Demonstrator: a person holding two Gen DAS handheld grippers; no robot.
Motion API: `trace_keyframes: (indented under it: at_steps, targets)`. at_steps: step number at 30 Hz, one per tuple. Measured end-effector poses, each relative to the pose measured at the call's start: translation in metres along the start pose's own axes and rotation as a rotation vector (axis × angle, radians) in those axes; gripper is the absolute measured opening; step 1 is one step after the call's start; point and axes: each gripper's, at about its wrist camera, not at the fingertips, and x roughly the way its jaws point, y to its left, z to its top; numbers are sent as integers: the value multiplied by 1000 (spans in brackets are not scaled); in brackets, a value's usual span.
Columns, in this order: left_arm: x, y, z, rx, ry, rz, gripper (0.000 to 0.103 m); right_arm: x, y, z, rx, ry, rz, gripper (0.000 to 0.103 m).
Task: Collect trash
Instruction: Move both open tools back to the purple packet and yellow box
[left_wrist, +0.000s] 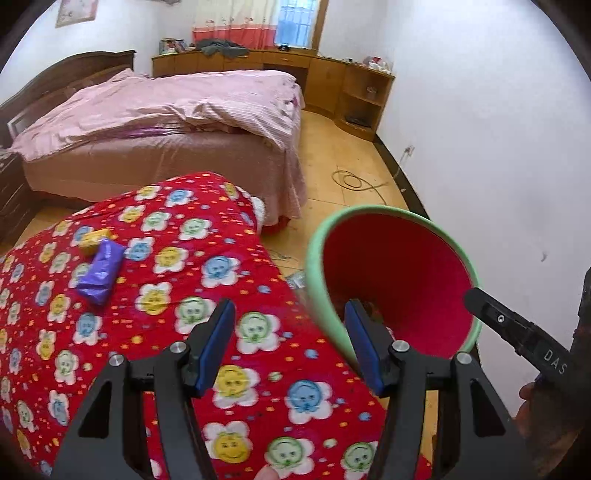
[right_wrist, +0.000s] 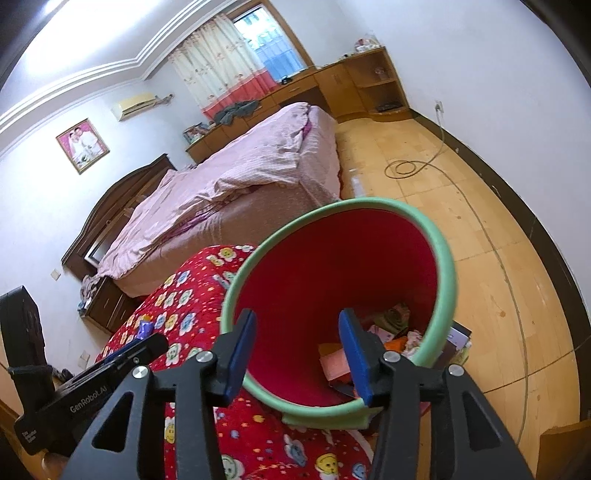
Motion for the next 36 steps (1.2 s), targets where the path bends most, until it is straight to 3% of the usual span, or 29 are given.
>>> trace_keyframes:
  at_steps: [13,24,36]
  targets:
    - [-15,69,13,-86,-44,112,62,22,62,3,-139,42,33,59]
    - [1,129,21,-143,-28,233,62,64,120,8,-235,99,67,62]
    - [58,170,23,-109,81,310,62,116,159,0,-306,190,85,62]
